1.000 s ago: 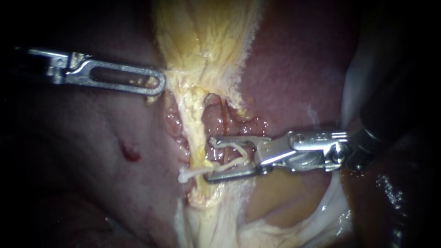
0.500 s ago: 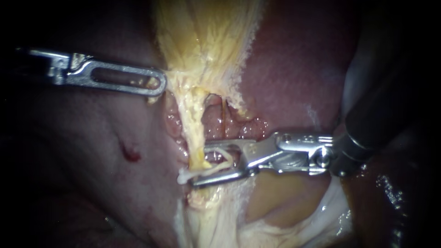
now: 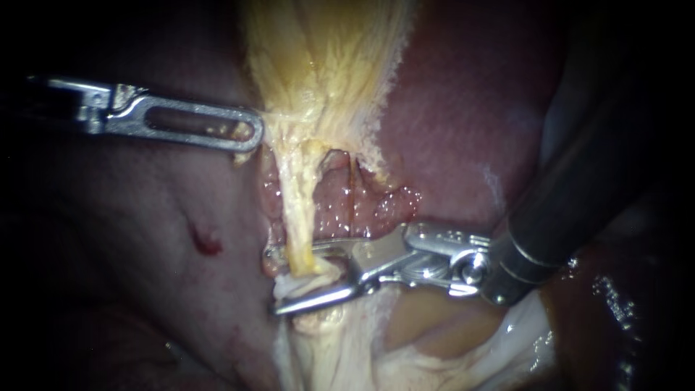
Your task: Clipping second clip left tube
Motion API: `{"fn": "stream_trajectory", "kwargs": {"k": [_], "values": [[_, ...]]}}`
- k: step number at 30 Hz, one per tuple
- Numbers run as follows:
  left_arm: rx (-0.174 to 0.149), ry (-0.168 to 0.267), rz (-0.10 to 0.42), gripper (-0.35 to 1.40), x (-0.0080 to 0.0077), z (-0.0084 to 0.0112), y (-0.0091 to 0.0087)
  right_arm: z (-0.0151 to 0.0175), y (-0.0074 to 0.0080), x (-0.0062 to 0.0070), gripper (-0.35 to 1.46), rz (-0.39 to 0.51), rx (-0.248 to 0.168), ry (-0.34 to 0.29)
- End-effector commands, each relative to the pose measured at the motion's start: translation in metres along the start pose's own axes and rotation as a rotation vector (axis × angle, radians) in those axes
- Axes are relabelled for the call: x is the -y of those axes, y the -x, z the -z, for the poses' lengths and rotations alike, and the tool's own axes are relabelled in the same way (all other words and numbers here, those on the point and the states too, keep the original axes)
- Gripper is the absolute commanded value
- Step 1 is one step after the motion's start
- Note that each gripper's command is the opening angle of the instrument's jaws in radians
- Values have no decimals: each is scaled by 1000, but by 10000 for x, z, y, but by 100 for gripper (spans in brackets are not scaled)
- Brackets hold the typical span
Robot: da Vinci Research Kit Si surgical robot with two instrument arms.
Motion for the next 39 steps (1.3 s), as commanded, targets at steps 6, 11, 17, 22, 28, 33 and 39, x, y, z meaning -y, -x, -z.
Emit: {"fn": "stream_trajectory", "kwargs": {"k": [6,11,17,22,28,33,39], "values": [[0,0,0,-35,0,-1,0,-4,0,2,50,-1,-21,-15],[0,0,0,-35,-1,0,0,-5,-2,12,50,-4,-36,-53],[0,0,0,-35,-2,-1,0,-11,-8,32,50,-10,-45,-114],[0,0,-1,-35,-4,-1,0,-17,-12,44,50,-20,-53,-157],[0,0,-1,-35,-5,-2,0,-17,-13,47,49,-19,-52,-163],[0,0,-1,-35,-6,-2,0,-12,-10,44,43,-19,-54,-147],[1,1,-2,-35,-7,-3,-1,-2,-5,39,17,-19,-55,-136]]}}
